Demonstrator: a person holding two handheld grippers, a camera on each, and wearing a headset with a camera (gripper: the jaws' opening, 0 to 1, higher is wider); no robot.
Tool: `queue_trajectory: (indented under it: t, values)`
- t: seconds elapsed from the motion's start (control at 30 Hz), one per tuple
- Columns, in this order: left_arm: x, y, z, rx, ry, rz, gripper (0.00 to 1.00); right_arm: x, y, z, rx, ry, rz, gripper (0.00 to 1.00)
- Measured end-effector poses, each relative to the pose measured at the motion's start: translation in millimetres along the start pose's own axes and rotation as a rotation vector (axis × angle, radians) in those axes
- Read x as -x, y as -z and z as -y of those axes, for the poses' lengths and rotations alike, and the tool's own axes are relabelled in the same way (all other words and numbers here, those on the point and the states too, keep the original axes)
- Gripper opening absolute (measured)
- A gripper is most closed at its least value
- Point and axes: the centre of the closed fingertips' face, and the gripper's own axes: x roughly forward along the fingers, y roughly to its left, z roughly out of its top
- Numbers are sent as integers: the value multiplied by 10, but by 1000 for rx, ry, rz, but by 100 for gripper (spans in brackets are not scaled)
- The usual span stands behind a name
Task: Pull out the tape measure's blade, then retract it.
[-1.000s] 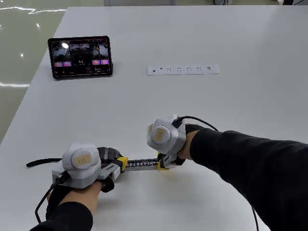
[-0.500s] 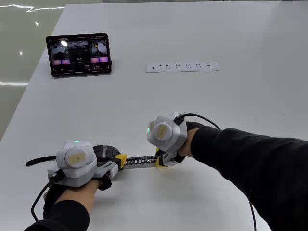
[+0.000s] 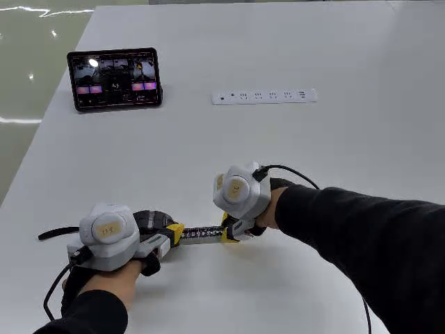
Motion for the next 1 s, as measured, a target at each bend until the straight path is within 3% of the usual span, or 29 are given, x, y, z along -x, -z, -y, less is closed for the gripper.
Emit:
queue_trajectory:
  t: [1.0]
  values:
    - [-6,-2,-12,13,-11,-2,58,-90,-186,-10,-2,-4,85,9]
